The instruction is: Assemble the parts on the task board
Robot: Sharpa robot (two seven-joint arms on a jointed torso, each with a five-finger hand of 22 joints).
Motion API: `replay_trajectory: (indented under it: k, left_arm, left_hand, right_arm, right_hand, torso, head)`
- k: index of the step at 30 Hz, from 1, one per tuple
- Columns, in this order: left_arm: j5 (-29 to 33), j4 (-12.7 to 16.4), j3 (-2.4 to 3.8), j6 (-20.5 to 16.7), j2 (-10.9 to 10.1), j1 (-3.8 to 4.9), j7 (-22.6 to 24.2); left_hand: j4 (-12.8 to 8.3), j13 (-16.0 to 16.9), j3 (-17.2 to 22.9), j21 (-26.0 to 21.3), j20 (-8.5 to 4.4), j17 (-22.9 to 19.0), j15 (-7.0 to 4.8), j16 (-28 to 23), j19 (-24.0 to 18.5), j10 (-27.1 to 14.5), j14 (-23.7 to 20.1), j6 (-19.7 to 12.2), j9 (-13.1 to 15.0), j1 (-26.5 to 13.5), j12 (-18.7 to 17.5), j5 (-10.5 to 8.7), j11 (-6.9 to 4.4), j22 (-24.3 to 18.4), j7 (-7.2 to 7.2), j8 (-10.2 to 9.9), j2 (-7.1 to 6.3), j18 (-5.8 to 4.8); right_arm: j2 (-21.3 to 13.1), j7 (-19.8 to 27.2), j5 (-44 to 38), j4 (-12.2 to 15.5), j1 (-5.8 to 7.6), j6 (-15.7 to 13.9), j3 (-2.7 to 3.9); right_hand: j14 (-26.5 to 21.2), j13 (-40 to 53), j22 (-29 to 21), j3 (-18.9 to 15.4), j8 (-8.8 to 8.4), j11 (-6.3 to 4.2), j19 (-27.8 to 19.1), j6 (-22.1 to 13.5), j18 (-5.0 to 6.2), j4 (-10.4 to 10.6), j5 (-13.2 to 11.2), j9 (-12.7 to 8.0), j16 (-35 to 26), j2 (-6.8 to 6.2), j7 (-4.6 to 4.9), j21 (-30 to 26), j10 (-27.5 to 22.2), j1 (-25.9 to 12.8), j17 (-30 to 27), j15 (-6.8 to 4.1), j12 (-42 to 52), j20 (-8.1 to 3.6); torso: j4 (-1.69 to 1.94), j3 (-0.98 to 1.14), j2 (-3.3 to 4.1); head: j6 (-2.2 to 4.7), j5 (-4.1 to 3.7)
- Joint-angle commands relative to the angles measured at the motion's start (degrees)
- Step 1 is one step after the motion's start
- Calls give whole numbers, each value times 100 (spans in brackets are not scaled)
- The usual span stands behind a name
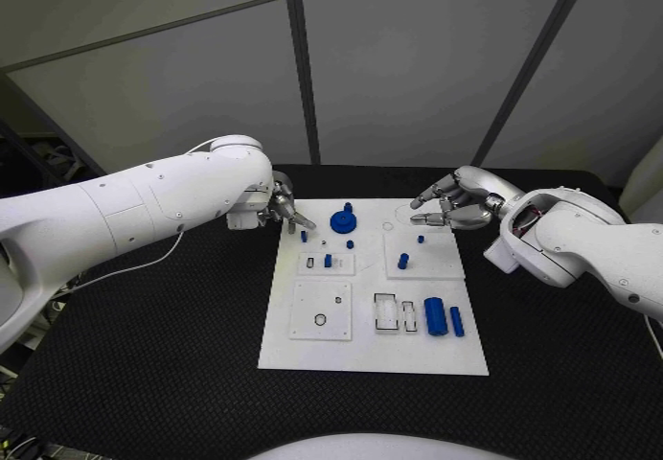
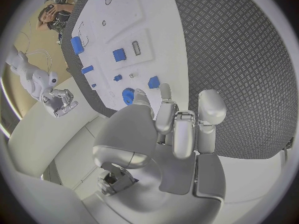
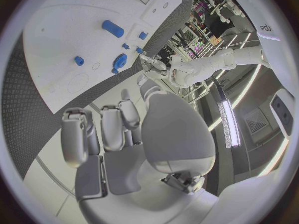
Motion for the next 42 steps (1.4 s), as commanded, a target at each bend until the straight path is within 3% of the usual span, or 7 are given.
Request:
replay_trajectory:
  k: [1,42]
  left_arm:
    - [-51,-37,0,132,30,9,-18]
    - [9,-215,-9,190,213,-67,111]
  left_hand:
    - [-8,450,-40,10,-9,720,-8,5,-23,35,372,-3,18,26,7,27,1,10,-13,11,23,-37]
    - [-176,567,89,-53,-7,701,-8,-20,-58,48,358,-59,450,453,-126,153,-3,22,-20,-107,265,-27]
  right_arm:
    - [5,40,-9,2,10,26,2]
    - [32,52,-9,-6,10,29,2]
  right_hand:
    - [179,10,1020,-2,11,-13,289,32,46,31,10,5,-15,51,3,-17,18,-15,9,-18,37,-32]
    - [179,9,1019,-1,11,-13,290,33,46,32,12,6,-18,52,2,-18,18,-14,5,-18,37,-32]
  torso:
    - [-2,3,3]
    - [0,2,-2]
  head:
    - [-7,-4]
    - [-63,-26]
